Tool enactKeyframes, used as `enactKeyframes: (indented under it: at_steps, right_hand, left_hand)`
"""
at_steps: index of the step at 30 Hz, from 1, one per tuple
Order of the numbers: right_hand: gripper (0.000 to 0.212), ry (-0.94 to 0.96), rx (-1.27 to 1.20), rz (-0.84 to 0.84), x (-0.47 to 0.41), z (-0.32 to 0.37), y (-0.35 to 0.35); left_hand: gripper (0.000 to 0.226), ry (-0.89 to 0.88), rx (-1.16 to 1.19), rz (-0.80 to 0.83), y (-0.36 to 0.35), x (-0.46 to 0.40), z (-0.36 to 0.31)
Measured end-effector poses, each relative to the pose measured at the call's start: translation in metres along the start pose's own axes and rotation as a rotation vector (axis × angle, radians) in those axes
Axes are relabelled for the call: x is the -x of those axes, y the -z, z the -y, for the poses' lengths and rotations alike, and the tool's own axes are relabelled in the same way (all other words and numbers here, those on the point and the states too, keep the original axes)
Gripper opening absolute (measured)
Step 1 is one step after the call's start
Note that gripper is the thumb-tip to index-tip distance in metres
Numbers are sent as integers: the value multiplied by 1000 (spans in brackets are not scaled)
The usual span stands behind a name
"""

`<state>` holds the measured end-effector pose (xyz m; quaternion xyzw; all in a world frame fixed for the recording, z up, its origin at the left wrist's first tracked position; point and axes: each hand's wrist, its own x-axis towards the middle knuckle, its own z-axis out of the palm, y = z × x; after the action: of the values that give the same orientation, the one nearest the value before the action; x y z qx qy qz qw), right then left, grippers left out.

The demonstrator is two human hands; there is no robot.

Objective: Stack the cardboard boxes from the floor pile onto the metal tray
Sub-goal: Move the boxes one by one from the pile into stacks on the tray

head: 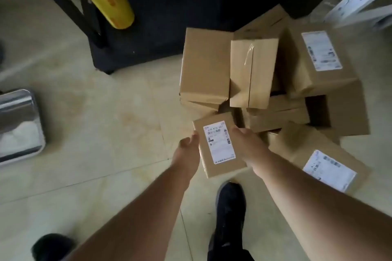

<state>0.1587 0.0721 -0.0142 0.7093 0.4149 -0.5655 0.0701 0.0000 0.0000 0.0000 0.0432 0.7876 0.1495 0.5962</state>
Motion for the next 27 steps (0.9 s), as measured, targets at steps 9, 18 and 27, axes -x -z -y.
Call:
enactKeyframes:
  at_steps: [9, 18, 27]
  right_hand:
    - [46, -98, 79, -96, -56, -45, -38]
    - [42, -94, 29, -51, -9, -14, -46]
    - [47, -50, 48, -10, 36, 40, -94]
  left_hand:
    - [69, 49, 10, 153, -42, -74, 51]
    - [38, 63, 63, 146, 3, -46, 49]
    - [59, 26, 74, 76, 93, -18, 52]
